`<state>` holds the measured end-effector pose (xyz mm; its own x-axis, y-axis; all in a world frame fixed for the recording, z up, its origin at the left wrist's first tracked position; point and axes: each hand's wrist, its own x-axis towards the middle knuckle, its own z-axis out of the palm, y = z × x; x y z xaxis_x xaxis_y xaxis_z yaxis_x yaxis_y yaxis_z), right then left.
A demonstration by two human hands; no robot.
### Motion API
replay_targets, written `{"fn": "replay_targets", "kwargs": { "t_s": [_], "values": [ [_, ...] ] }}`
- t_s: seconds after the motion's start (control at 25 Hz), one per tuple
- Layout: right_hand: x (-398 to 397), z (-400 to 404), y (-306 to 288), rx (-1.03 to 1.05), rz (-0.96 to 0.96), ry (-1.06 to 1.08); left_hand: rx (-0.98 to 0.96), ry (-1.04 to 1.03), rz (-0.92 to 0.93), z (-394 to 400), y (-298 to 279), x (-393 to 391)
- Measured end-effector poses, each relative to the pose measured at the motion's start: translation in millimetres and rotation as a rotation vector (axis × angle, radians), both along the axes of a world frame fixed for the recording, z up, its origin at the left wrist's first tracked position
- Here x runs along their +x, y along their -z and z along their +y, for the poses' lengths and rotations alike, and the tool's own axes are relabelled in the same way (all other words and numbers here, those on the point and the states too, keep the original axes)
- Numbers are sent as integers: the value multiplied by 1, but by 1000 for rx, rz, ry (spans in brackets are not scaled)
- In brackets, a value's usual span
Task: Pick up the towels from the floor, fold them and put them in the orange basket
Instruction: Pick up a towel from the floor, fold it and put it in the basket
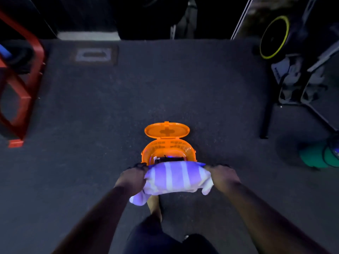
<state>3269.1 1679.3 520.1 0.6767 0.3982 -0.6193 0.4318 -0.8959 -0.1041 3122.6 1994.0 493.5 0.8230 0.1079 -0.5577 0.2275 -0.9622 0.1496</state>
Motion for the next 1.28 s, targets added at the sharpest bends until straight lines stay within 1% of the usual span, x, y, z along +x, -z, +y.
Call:
{"fn": "replay_targets", "kwargs": {
  "t_s": [0.12,0.24,0.32,0.36,0.48,0.6,0.68,0.76,0.8,0.84,0.92,0.96,1.0,1.08,1.2,1.28],
  "values": [
    [30,23,38,-16,44,94,-11,36,48,13,39,37],
    [63,35,98,38,76,157,-75,14,-1,29,100,75],
    [89,40,148,96,63,178,-97,-13,-41,41,151,102],
    [102,43,175,128,36,161,-94,-20,-72,47,180,114],
    [134,48,267,131,-52,61,-56,-9,-149,57,272,143],
    [149,47,384,115,-108,-52,4,20,-188,55,386,149],
    [146,45,463,84,-99,-141,-34,-2,-114,48,466,137],
    [129,41,527,-18,-11,-234,-65,8,52,36,530,118],
    [118,39,549,-49,-27,-284,-88,22,116,30,550,110],
    [108,41,569,-38,-55,-306,-114,23,111,23,568,105],
    [92,54,588,70,-81,-242,-114,-36,-60,12,584,105],
    [87,65,594,125,-92,-199,-82,-66,-152,6,587,108],
    [85,77,598,159,-93,-156,-58,-91,-210,1,591,113],
    [91,99,611,188,-94,-78,-62,-107,-270,-7,601,130],
    [98,117,641,148,-61,20,-63,-151,-231,-8,635,151],
    [90,113,670,78,11,58,-36,-96,-185,-10,662,147]
  ]
}}
